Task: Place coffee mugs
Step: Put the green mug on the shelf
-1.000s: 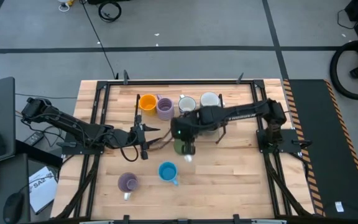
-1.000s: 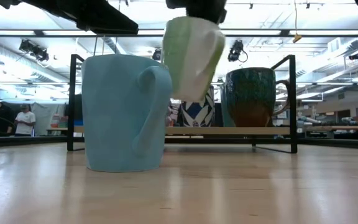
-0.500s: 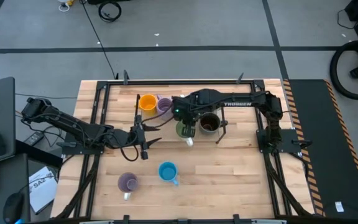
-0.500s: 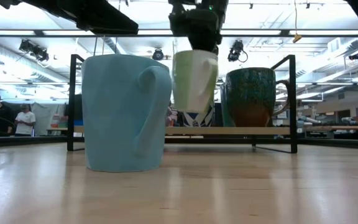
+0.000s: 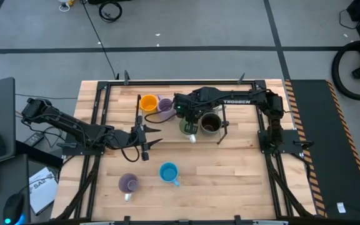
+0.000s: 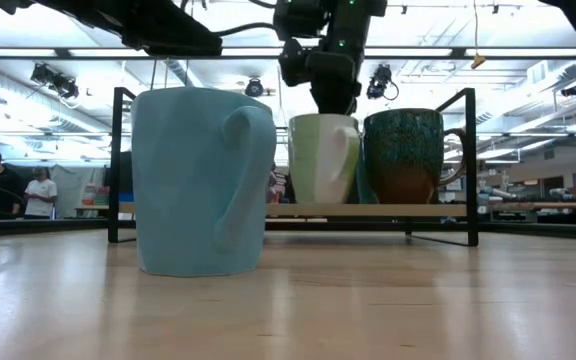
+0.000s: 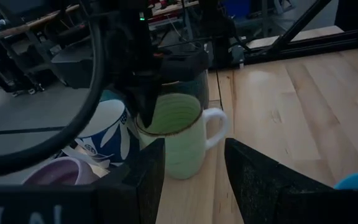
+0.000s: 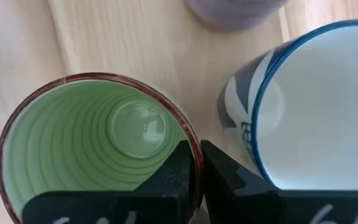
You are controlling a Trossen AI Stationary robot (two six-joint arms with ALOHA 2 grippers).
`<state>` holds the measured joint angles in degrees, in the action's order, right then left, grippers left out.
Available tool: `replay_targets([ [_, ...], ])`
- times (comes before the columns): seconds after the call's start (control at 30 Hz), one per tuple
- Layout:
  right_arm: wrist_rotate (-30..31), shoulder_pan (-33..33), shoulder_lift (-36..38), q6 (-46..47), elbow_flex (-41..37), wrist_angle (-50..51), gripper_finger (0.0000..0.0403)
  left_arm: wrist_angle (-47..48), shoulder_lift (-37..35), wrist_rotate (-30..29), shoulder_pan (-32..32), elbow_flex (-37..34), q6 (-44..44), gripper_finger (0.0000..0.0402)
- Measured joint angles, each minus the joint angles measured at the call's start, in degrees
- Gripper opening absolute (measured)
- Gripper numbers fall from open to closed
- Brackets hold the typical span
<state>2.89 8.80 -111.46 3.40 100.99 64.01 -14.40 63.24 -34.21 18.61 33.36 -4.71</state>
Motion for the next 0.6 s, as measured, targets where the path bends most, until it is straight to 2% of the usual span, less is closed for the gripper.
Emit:
replay_targets([
  [0.37,0.09,0.08,0.06,-0.11,-0.96,-1.44,0.0032,0.10,0.00,0.01,0.00,0.00,0.04,0.0174],
  [0.6,0.51,0.08,0.06,-0.59,-1.05,-1.35,0.0058,0.18,0.00,-0.01,0.00,0.00,0.07,0.0174],
])
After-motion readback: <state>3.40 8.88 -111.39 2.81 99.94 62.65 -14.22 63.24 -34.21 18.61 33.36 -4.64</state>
